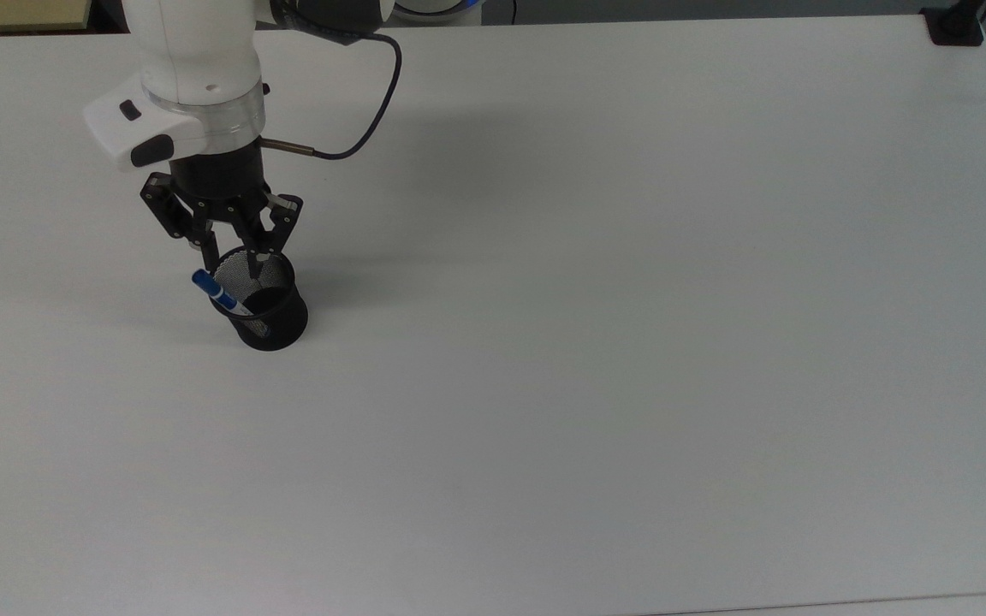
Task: Insert the marker
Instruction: 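Open the gripper and raise it away from the cup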
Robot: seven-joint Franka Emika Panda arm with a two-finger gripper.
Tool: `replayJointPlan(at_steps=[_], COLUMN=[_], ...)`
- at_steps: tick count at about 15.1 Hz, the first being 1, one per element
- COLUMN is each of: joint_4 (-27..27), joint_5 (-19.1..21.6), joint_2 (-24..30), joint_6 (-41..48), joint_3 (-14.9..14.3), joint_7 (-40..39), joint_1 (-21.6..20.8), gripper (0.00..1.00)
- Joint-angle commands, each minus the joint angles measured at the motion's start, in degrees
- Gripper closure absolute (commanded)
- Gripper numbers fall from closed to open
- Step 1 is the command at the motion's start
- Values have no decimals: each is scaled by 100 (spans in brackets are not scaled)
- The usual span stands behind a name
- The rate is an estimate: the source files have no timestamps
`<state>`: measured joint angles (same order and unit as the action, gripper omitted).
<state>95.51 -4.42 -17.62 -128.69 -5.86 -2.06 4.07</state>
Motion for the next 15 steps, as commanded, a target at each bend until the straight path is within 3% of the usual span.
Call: replayJointPlan(at_steps=[1,4,6,7,15], joint_4=[38,29,29,29,-120], joint_5=[38,29,-15,-6,81], joint_2=[415,907,1285,1444,1577], joint_6=[772,2246,3337,3603,3764], joint_3=[15,181,409,480,499], joint_7=[92,92,83,92,329], joint_1=[-168,-371,-398,-398,-486], gripper=[23,16,0,0,0])
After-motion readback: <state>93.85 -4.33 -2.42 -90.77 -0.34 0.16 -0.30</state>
